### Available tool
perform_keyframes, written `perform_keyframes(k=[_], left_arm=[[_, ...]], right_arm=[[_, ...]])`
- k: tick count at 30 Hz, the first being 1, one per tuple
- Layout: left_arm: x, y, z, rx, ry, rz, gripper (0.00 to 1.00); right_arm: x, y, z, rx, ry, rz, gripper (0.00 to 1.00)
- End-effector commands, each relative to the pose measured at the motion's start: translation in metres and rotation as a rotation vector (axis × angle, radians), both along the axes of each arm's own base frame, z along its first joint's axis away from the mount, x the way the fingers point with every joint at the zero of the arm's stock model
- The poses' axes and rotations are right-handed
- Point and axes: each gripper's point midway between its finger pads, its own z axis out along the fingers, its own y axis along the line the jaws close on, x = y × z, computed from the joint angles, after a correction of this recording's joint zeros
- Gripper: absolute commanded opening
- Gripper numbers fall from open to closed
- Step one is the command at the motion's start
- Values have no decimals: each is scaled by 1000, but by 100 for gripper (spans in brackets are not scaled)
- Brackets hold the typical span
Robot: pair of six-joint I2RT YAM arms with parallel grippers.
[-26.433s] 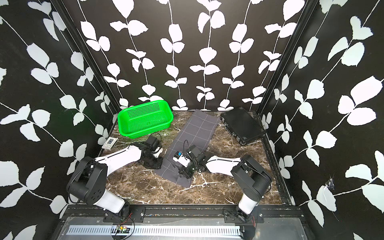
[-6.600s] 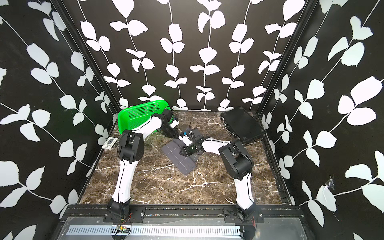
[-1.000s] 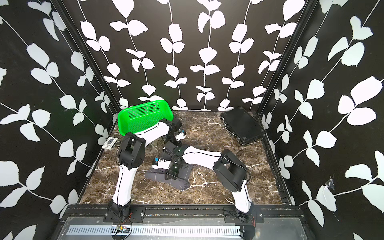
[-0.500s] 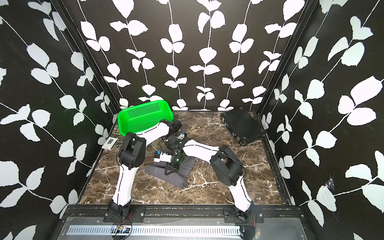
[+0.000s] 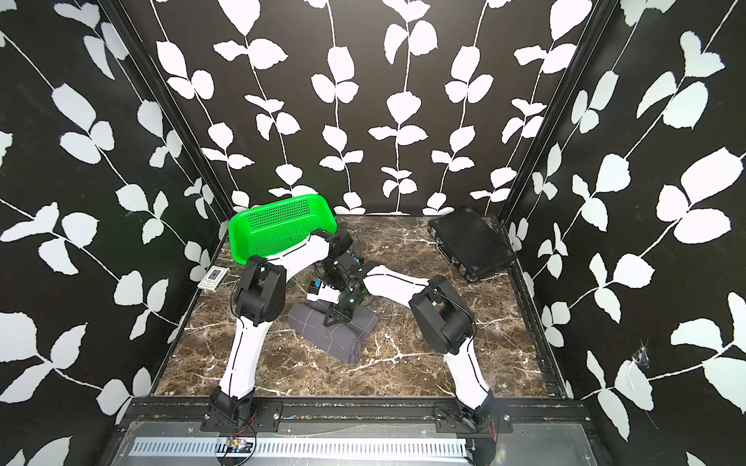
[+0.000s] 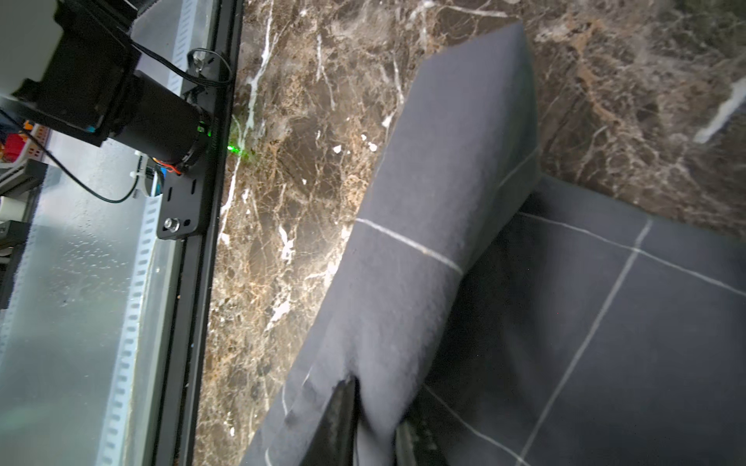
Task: Roll up the pillowcase
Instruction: Roll the pillowcase at the center of the board.
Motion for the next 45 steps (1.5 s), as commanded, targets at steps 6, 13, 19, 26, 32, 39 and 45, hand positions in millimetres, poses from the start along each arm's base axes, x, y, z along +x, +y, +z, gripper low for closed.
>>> perform_keyframes(k=[6,13,19,26,32,39,45], left_arm=[[29,0,27,1,-105,61,50],[58,27,85,25,-277,168,54],[31,61,119,73,-292,237,55],[-42,96,108,115,-204,244,55],[-73,113,82,128,-145,247,55],[-60,109,53,92,-138,256,54],[-49,114,32,113,-126,251,54]], right_arm=[[18,-7,-27,-14,-90,-47,21],[17,-11,-34,-12,-93,-76,21],[16,-13,-36,-24,-92,-92,20],[16,-20,-32,-32,-113,-119,21],[12,-30,-37,-60,-121,-140,24],[11,-39,-36,-82,-157,-166,28],[10,-48,-28,-95,-197,-190,30]])
